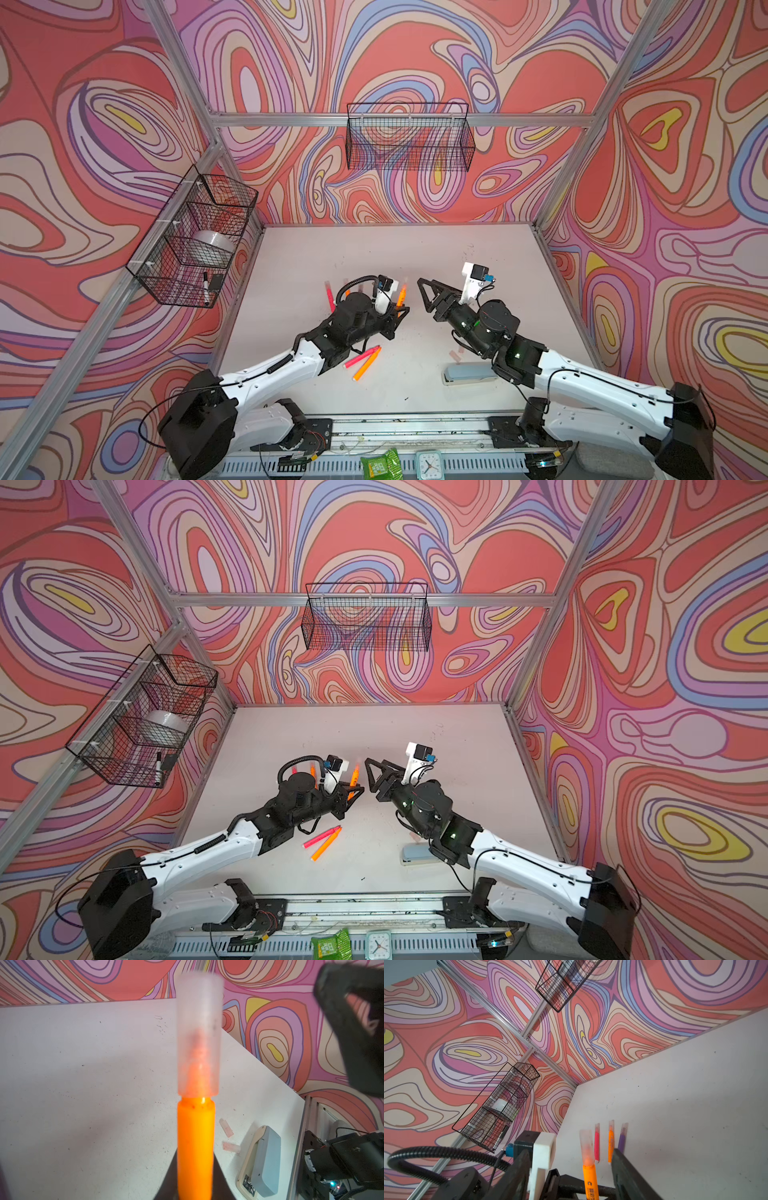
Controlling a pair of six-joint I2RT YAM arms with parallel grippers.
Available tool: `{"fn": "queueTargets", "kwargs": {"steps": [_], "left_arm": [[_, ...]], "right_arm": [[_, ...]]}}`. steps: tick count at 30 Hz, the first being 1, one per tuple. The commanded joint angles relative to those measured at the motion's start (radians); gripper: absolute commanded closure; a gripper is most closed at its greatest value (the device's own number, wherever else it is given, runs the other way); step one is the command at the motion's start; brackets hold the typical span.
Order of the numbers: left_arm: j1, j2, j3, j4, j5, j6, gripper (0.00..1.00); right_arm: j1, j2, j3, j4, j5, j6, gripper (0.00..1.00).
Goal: Insert the pens into the pen caps
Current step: 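Lower the cap onto the orange marker tip held by the left gripper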
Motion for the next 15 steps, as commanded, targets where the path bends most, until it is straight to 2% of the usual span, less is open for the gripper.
{"fn": "queueTargets", "kwargs": {"steps": [1,3,8,12,15], "left_arm": [[-0.031,-0.045,-0.018,0.056,-0.005,0.083,1.0],[-0.077,-0.067,-0.021,0.047,-0.059,0.139,1.0],[-0.155,-0.095,-0.015,0.011,-0.186,0.222,1.0],[-0.157,-0.097,-0.014,0.011,-0.198,0.224,1.0],[-0.158,-0.096,-0.012,0.006,-0.198,0.224,1.0]], "right_arm": [[-0.014,0.006,0.074,-0.149,0.0,-0.028,0.4],[-0.018,0.045,0.133,-0.209,-0.024,-0.014,0.46],[-0.043,0.138,0.226,-0.292,-0.081,0.028,0.48],[-0.047,0.188,0.257,-0.305,-0.114,0.048,0.49],[-0.047,0.215,0.274,-0.308,-0.135,0.048,0.56]]}}
